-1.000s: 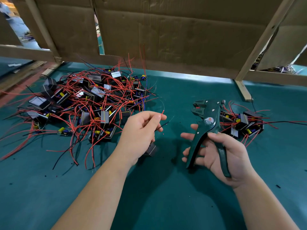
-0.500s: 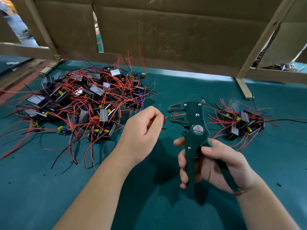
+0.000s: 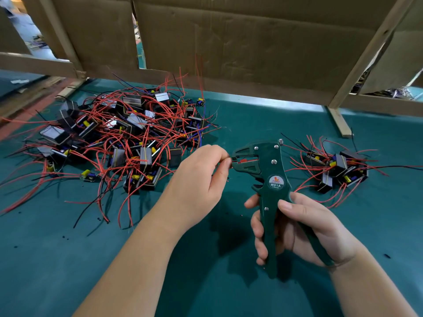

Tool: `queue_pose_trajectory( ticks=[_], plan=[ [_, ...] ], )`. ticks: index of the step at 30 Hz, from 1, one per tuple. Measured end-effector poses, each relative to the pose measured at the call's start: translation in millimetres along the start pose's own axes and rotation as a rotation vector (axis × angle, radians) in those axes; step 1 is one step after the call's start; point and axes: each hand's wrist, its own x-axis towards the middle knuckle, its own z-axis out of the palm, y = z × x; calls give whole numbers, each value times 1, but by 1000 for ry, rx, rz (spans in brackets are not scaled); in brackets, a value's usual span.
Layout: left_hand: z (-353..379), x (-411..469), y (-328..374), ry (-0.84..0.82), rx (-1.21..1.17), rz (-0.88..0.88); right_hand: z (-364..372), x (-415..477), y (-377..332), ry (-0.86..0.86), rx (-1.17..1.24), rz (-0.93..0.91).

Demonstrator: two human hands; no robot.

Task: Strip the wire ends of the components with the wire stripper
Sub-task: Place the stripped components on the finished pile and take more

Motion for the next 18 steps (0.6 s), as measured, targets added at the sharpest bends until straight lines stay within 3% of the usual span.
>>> queue_pose_trajectory(
  ticks=[18],
  plan=[
    [1,1,4,47,29,11,-2,4,4,-105,101,36]
  ],
)
